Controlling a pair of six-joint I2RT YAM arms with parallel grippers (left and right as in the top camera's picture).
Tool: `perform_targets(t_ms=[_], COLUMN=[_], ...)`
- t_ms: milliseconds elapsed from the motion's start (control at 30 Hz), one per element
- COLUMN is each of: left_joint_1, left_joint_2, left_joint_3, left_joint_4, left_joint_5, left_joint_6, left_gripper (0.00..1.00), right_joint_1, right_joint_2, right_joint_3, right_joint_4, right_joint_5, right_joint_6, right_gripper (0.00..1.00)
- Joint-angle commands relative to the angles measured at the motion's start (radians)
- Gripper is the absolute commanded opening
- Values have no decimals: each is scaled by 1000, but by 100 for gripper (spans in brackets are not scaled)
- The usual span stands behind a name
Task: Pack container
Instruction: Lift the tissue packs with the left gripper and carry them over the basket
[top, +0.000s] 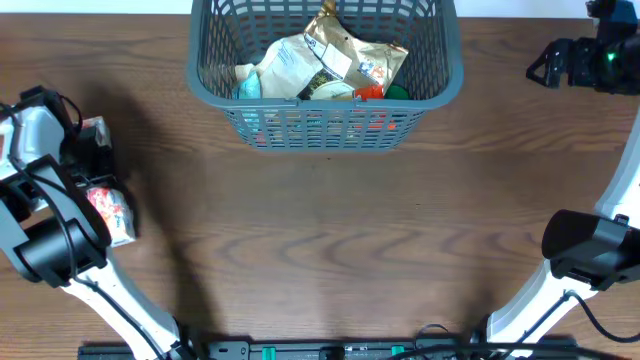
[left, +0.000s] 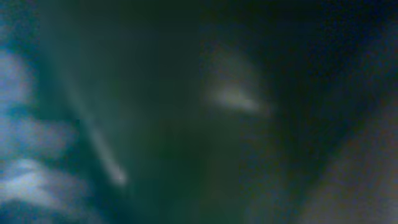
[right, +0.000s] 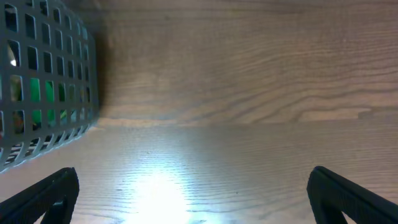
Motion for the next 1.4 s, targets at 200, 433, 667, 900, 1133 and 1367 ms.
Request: perform_targets(t_ms=[200,433,667,900,1133,1367], left_joint_1=[-148,-404,-694,-864,-872,-840], left_joint_2=[-351,-517,-503,-335,-121,33], left_joint_3=[296,418,418,418,418,417], left_joint_4=[-115,112,462,543,579,512], left_joint_5=[135,102,111,128,57,23], left_joint_6=[16,317,593,814,882,882], left_gripper=[6,6,5,6,6,6], right_joint_1=[-7,-7,-7,-7,-7,-7], right_joint_2=[8,8,8,8,8,8], right_joint_3=[-3,-3,-3,-3,-3,-3], right_joint_4=[0,7,6,-6,-24,-40], right_joint_5=[-5,-5,-5,-5,-5,-5], right_joint_6=[15,12,8,8,8,7], right_gripper=[99,99,99,99,99,99])
